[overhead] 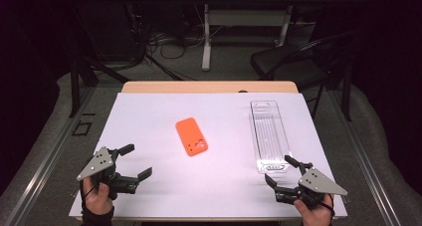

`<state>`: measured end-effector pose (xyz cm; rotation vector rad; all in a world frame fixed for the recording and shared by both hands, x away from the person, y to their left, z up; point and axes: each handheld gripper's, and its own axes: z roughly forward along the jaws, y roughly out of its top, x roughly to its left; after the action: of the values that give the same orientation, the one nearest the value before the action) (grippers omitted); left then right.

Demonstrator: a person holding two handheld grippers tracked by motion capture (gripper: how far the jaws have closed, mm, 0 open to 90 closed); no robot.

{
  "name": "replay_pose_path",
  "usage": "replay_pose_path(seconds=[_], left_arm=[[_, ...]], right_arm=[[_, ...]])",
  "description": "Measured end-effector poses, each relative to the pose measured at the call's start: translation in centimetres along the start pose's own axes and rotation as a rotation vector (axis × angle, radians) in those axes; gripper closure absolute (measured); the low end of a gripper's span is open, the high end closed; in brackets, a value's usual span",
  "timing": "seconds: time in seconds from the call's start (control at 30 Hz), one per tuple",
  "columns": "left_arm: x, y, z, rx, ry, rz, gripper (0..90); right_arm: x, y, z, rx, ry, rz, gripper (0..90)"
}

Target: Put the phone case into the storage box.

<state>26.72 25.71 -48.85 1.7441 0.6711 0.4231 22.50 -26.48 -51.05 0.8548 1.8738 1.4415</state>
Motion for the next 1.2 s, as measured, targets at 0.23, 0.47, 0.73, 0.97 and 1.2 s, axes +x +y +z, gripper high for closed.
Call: replay_pose_path(seconds=[0.23, 0.47, 0.73, 0.97, 1.2], left_arm=[[0.0, 0.1, 0.3, 0.022, -0.017, -0.008, 0.5], [0.2, 0.4, 0.8, 0.056, -0.015, -0.041, 0.5], [0.2, 1.2, 2.3, 0.106, -0.038, -0.067, 0.5], [0.4, 1.9, 3.9, 0.191, -0.034, -0.108, 0.5], [1.3, 2.7, 5.5, 0.268, -0.049, -0.168, 0.5]], right_arm=[[-0.2, 0.0, 0.1, 0.003, -0.005, 0.006, 14.1], [-0.1, 0.0, 0.4, 0.012, -0.001, -0.001, 14.1], [-0.1, 0.0, 0.4, 0.02, -0.009, 0.004, 14.2], [-0.1, 0.0, 0.6, 0.025, -0.01, 0.014, 14.2], [-0.2, -0.1, 0.9, 0.032, -0.002, 0.021, 14.2]])
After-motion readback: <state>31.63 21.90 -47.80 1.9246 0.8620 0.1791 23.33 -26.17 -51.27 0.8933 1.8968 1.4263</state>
